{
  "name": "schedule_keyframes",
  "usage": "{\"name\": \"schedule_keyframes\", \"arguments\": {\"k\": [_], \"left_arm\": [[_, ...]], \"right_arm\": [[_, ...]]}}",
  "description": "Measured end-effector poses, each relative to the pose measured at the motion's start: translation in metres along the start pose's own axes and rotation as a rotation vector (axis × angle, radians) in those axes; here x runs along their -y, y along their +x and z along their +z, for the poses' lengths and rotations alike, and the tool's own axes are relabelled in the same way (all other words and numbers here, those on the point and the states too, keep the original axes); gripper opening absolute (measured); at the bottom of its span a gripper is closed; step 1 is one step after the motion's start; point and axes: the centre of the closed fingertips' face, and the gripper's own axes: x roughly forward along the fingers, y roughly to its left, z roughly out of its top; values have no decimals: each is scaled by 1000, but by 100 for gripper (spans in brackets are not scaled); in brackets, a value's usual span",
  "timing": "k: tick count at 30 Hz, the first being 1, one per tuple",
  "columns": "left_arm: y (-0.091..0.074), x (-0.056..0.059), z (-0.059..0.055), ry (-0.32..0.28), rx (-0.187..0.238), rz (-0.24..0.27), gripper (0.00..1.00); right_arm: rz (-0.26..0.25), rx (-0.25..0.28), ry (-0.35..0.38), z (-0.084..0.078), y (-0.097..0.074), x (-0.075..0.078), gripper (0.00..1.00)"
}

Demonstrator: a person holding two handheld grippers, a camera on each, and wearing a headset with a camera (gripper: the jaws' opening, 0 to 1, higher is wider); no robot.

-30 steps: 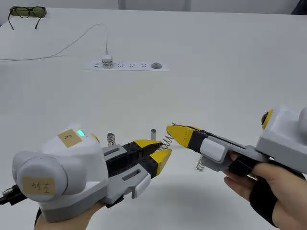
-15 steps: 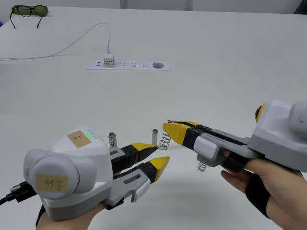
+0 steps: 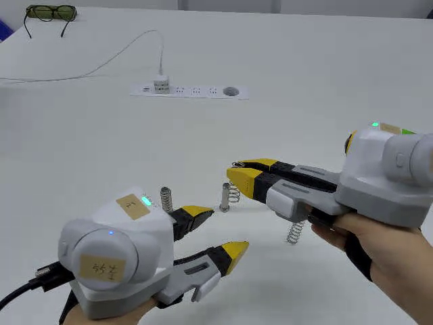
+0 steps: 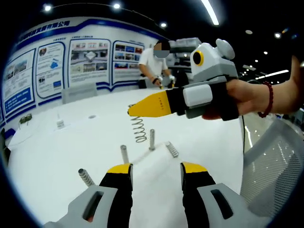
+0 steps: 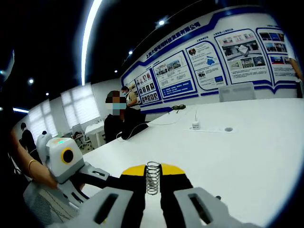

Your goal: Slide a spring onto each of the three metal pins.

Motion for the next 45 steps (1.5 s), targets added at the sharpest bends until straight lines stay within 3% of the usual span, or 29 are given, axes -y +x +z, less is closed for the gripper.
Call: {"name": "schedule_keyframes", "arguments": {"k": [18, 36, 45], "left_arm": [[0, -1, -9, -31, -22, 2, 54], [1, -1, -10, -39, -17, -2, 59], [1, 0, -11, -43, -24, -6, 62]], "right_arm": [[-76, -22, -40, -8, 25, 32, 11], [-105, -42, -67, -21, 41, 41, 11], [-121, -50, -111, -23, 39, 40, 11]]}}
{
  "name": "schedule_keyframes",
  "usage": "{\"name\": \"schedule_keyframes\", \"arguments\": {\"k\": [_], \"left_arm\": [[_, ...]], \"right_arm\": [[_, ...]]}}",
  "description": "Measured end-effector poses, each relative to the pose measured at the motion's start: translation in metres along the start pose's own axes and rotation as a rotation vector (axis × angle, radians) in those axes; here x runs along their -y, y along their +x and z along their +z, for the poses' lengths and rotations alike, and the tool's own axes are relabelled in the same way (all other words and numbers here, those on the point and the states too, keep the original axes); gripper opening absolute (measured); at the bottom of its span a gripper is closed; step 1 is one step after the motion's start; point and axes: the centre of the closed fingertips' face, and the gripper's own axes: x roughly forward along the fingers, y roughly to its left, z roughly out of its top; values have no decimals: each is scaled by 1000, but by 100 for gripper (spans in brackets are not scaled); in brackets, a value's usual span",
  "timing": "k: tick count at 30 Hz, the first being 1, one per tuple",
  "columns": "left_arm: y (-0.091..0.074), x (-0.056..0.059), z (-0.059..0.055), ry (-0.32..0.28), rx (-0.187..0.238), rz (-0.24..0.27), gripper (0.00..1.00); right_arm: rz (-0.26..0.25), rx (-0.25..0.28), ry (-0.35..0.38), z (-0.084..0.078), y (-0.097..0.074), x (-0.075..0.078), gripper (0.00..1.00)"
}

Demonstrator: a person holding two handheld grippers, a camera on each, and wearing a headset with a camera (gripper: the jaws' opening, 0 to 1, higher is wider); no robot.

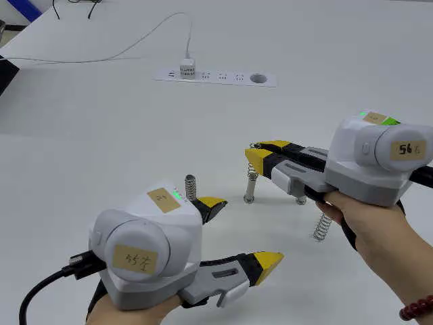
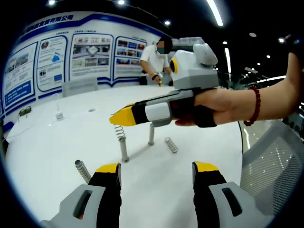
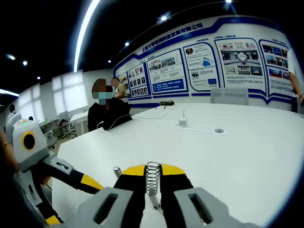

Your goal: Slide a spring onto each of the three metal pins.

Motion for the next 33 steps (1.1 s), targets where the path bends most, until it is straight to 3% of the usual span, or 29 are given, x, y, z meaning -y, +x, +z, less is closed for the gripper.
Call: {"name": "schedule_keyframes", "arguments": {"k": [20, 33], "left_arm": [[0, 1, 0, 0, 0, 0, 62], [-1, -1, -1, -2, -1, 6, 61]], "right_arm": [[-25, -41, -109, -12, -5, -6, 11], [-36, -78, -125, -25, -4, -3, 11]]}}
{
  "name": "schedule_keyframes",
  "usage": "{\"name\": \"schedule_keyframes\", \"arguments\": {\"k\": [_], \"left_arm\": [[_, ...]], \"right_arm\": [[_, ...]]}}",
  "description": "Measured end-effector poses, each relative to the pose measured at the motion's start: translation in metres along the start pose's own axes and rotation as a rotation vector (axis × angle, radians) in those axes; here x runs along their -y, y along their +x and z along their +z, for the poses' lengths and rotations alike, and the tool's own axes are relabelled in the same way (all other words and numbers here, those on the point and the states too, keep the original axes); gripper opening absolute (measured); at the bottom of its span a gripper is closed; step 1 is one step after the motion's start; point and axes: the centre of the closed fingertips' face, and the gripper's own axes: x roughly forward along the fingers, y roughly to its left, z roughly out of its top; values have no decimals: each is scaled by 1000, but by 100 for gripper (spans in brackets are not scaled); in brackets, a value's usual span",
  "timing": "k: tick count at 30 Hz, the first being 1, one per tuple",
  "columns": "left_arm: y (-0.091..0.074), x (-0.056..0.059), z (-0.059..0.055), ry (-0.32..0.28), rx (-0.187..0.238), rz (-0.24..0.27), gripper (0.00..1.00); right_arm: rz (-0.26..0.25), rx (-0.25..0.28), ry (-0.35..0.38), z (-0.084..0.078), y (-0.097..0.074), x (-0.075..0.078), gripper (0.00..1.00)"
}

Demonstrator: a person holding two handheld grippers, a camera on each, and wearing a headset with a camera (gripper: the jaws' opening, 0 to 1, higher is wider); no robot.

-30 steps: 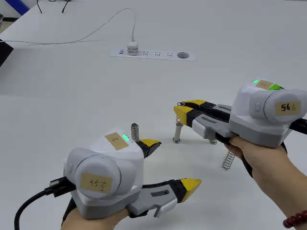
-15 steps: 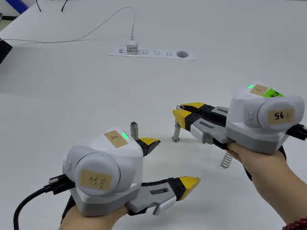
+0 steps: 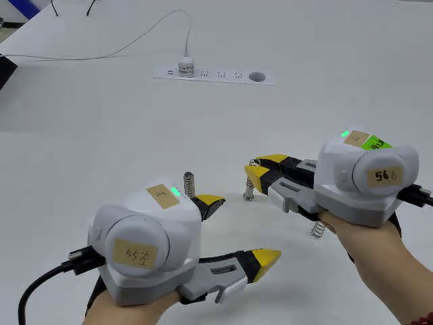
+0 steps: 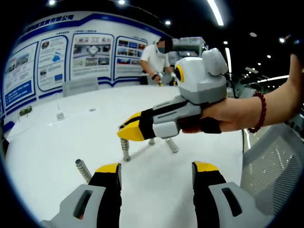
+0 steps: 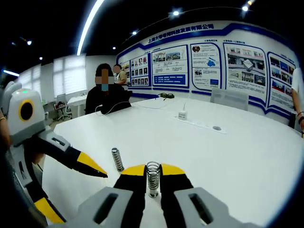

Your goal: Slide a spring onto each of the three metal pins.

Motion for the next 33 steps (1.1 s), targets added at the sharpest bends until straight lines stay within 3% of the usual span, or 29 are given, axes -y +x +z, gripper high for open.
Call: {"name": "schedule_keyframes", "arguments": {"k": [33], "left_arm": [[0, -1, 0, -2, 1, 0, 60]], "right_arm": [[-15, -88, 21, -25, 6, 3, 11]]}}
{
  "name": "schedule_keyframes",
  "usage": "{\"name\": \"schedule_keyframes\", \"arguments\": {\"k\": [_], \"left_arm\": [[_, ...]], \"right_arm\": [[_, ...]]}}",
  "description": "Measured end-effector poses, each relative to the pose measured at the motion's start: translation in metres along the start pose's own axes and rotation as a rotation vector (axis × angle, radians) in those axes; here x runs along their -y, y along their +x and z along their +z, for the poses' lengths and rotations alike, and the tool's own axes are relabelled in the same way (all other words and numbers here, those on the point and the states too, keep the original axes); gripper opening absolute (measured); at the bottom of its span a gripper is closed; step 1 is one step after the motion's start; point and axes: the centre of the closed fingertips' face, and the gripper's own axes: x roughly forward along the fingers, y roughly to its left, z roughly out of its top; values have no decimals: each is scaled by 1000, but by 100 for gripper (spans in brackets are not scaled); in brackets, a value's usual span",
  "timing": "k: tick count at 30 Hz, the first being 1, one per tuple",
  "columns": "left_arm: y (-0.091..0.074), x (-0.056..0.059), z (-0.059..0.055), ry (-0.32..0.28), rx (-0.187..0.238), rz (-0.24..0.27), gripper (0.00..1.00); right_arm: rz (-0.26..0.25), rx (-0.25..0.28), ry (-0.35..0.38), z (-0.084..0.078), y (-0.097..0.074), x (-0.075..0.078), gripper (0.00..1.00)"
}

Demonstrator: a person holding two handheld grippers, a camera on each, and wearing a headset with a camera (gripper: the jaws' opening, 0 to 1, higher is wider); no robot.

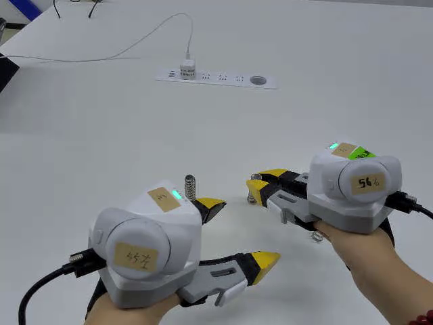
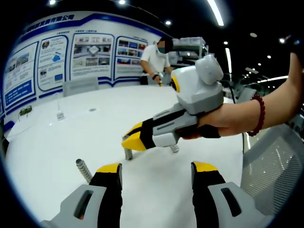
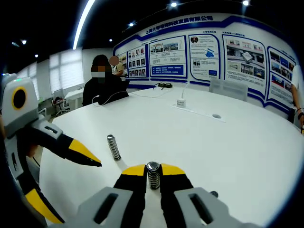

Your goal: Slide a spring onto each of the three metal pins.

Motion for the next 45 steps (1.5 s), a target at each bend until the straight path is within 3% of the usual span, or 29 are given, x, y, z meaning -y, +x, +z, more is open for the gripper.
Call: {"name": "schedule_keyframes", "arguments": {"k": [17, 23, 32, 45], "left_arm": [[0, -1, -2, 4, -5, 3, 59], [0, -1, -1, 9, -6, 11, 60], [4, 6, 3, 34, -9, 7, 64], [16, 18, 5, 69, -25, -5, 64]], "right_arm": [[5, -9, 46, -5, -1, -4, 12], [8, 21, 67, 7, -10, -4, 20], [7, 37, 141, 17, -30, -1, 31], [-5, 57, 168, 25, -67, 4, 42]]}}
